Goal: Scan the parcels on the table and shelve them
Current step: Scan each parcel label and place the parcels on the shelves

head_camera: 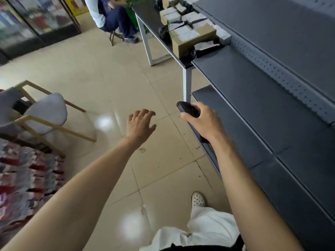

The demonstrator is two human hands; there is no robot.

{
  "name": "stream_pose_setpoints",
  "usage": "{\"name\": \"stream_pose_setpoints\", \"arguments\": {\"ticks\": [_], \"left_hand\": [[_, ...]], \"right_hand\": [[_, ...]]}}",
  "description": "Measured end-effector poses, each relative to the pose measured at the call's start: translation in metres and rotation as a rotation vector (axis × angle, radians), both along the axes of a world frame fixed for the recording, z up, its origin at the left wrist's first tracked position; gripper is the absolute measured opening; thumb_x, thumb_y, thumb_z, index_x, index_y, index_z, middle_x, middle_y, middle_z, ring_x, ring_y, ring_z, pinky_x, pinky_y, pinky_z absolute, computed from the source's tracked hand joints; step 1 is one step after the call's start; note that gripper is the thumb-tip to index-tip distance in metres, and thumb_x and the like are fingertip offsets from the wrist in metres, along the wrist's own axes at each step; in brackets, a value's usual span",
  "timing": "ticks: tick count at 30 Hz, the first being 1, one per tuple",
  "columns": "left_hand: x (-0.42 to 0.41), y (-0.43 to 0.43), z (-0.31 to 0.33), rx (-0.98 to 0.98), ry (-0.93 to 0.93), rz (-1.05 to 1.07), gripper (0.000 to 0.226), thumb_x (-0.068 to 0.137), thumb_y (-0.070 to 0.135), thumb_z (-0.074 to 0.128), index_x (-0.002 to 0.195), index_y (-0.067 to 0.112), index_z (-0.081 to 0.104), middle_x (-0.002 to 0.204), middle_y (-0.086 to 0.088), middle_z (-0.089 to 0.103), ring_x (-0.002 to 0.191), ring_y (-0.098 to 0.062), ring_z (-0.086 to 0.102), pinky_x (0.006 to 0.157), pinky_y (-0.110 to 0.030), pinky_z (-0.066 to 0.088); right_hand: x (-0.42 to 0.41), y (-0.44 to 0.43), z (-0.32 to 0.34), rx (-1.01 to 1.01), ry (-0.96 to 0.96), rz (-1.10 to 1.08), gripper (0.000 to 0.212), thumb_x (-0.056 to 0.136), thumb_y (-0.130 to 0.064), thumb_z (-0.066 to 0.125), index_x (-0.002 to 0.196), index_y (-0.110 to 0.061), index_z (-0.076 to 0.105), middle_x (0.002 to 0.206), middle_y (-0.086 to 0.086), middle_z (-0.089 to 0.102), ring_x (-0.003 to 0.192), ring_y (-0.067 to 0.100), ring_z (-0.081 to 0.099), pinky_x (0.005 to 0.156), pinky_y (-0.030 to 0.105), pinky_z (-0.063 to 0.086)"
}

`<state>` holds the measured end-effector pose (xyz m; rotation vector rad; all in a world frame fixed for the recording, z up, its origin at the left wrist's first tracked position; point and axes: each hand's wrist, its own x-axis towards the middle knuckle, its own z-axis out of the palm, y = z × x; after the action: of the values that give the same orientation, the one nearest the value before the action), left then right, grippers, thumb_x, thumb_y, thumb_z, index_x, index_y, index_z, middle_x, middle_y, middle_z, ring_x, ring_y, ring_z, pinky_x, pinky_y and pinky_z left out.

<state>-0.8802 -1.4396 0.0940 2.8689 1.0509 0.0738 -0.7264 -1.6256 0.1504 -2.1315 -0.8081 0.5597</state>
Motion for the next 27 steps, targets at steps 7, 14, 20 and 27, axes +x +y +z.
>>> {"name": "stream_pose_setpoints", "arguments": {"ticks": [7, 14, 20, 27], "left_hand": [[0.067, 0.087, -0.013, -0.077, 0.015, 0.051, 0.044, 0.092, 0.038, 0.063, 0.133, 0.027, 0.053, 0.137, 0.003, 0.052, 0.129, -0.025, 0.044, 0.105, -0.039, 0.030], [0.146, 0.226, -0.015, -0.067, -0.004, 0.019, 0.044, 0.093, 0.037, 0.062, 0.134, 0.024, 0.054, 0.139, 0.001, 0.051, 0.129, -0.027, 0.043, 0.105, -0.040, 0.030], [0.224, 0.373, 0.008, -0.030, -0.032, -0.081, 0.044, 0.095, 0.046, 0.057, 0.133, 0.025, 0.054, 0.137, -0.001, 0.052, 0.128, -0.029, 0.045, 0.103, -0.041, 0.031], [0.305, 0.543, 0.028, 0.009, -0.019, -0.126, 0.047, 0.096, 0.056, 0.048, 0.130, 0.024, 0.057, 0.135, -0.002, 0.054, 0.126, -0.030, 0.047, 0.101, -0.043, 0.031]], "right_hand": [[0.059, 0.095, -0.018, -0.068, 0.100, 0.108, 0.056, 0.086, -0.052, 0.066, 0.134, -0.026, 0.056, 0.126, -0.001, 0.064, 0.115, 0.020, 0.058, 0.081, 0.030, 0.044], [0.140, 0.216, -0.019, -0.082, 0.062, 0.095, 0.055, 0.087, -0.052, 0.065, 0.134, -0.025, 0.055, 0.126, -0.002, 0.064, 0.116, 0.022, 0.058, 0.095, 0.040, 0.050], [0.208, 0.364, 0.006, -0.029, 0.028, 0.051, 0.054, 0.088, -0.049, 0.066, 0.135, -0.024, 0.057, 0.127, -0.002, 0.063, 0.118, 0.021, 0.055, 0.086, 0.033, 0.042], [0.273, 0.500, 0.011, 0.016, 0.066, -0.051, 0.050, 0.089, -0.047, 0.067, 0.131, -0.023, 0.058, 0.128, 0.000, 0.062, 0.121, 0.020, 0.055, 0.091, 0.034, 0.044]]}}
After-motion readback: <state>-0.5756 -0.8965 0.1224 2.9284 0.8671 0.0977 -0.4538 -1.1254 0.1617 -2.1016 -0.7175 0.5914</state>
